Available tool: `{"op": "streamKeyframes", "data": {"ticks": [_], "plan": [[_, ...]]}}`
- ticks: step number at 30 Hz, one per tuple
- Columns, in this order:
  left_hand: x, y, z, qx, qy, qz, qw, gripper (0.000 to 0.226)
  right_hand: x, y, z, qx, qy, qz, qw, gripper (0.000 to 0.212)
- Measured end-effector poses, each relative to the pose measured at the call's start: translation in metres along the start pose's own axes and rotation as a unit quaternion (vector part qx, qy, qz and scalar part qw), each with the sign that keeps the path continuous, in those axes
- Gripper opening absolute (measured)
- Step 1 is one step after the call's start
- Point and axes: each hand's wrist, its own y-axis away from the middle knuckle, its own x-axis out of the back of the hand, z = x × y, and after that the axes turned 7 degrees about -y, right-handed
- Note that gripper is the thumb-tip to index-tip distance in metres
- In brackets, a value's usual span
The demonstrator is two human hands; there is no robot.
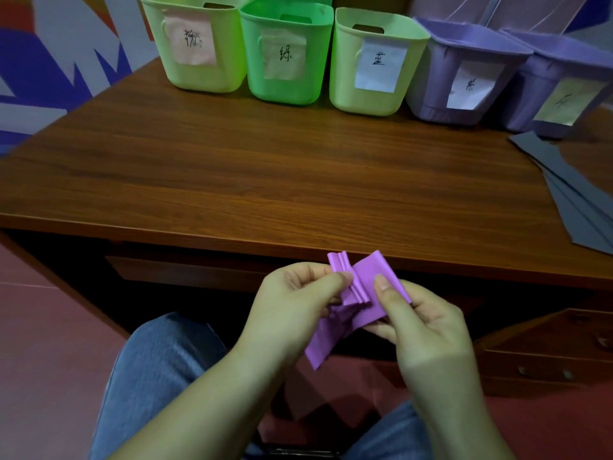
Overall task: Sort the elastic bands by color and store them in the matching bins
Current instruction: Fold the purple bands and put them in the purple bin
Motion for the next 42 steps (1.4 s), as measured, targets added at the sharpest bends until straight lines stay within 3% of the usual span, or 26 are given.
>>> {"op": "streamKeyframes", "data": {"ticks": [3,8,19,29,36,42], "plan": [[0.001,0.000,-0.001,-0.005,0.002,0.002,1.000,0.011,0.002,-0.003,0.001,-0.015,-0.020,0.018,1.000,0.019],[-0.001,0.004,-0.001,-0.011,-0.029,-0.010,0.999,0.013,0.010,-0.008,0.004,0.065,0.073,0.065,0.993,0.016],[-0.004,0.011,0.008,-0.020,0.012,-0.026,0.999,0.015,0.003,0.000,0.009,0.012,0.059,-0.040,0.997,0.028],[-0.002,0.013,0.009,0.008,0.046,-0.022,0.999,0.018,0.001,0.001,0.012,0.019,0.068,-0.043,0.997,0.039],[-0.002,0.010,0.004,-0.022,0.019,-0.016,0.999,0.009,0.000,0.003,0.013,0.016,0.090,-0.054,0.994,0.043],[0.001,0.007,0.002,-0.005,0.020,-0.014,1.000,0.011,-0.002,0.007,0.006,0.016,0.111,-0.107,0.988,0.032]]}}
